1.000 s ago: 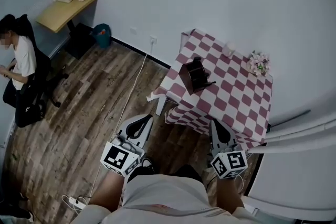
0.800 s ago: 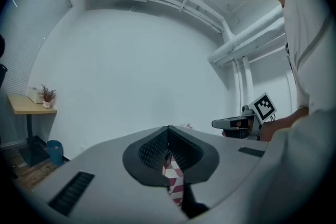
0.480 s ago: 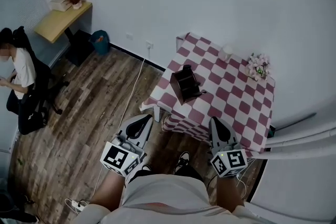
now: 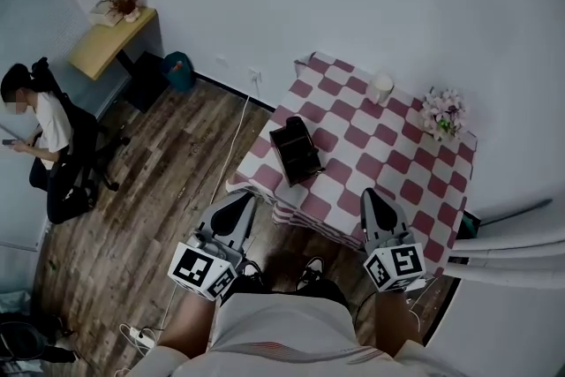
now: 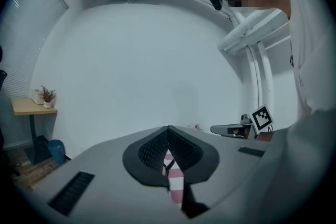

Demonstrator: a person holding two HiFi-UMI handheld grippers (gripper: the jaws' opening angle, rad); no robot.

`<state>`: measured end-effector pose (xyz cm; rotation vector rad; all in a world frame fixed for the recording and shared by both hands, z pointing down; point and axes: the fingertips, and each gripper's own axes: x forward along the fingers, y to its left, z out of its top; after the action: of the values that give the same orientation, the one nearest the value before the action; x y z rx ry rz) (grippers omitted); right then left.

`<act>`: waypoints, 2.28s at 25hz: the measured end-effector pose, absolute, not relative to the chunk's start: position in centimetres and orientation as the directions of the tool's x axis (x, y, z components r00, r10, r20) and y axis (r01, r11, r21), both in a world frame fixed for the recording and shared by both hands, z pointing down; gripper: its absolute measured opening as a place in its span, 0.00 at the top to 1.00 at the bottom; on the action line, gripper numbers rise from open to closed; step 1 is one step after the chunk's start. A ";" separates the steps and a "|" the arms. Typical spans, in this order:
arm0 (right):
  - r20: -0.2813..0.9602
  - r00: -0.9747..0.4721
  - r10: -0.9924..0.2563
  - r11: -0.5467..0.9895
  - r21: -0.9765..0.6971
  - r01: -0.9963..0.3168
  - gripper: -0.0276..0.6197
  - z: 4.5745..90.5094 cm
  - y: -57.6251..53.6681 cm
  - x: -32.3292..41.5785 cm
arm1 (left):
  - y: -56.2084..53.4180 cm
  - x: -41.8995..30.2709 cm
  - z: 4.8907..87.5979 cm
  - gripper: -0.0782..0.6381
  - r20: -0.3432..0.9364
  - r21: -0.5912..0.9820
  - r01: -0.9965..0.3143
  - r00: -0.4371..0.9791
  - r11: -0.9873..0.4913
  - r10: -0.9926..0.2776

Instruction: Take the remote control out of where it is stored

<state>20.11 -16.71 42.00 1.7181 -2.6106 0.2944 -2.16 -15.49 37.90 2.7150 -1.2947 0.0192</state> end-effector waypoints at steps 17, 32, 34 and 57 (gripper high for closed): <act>0.198 -0.441 -0.875 0.413 -0.165 -0.896 0.55 50.0 -21.4 11.9 | -17.5 -6.7 39.7 0.88 0.109 0.150 -0.764 0.644 -0.628 -0.758; 0.259 -0.401 -0.879 0.379 -0.130 -0.916 0.56 57.1 -25.1 11.0 | -16.8 -8.9 42.7 0.88 0.229 0.182 -0.786 0.618 -0.591 -0.752; 0.255 -0.394 -0.883 0.378 -0.108 -0.919 0.63 57.1 -25.3 11.1 | -16.7 -8.8 42.9 0.88 0.235 0.185 -0.782 0.623 -0.595 -0.746; 0.372 -0.321 -0.871 0.351 0.016 -0.936 0.66 45.2 -21.7 22.2 | -16.6 -3.3 41.3 0.88 0.140 0.205 -0.683 0.730 -0.702 -0.669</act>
<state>22.19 -21.67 45.23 1.6008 -2.3030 0.2905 -3.29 -16.63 41.33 2.6908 -1.0697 0.0804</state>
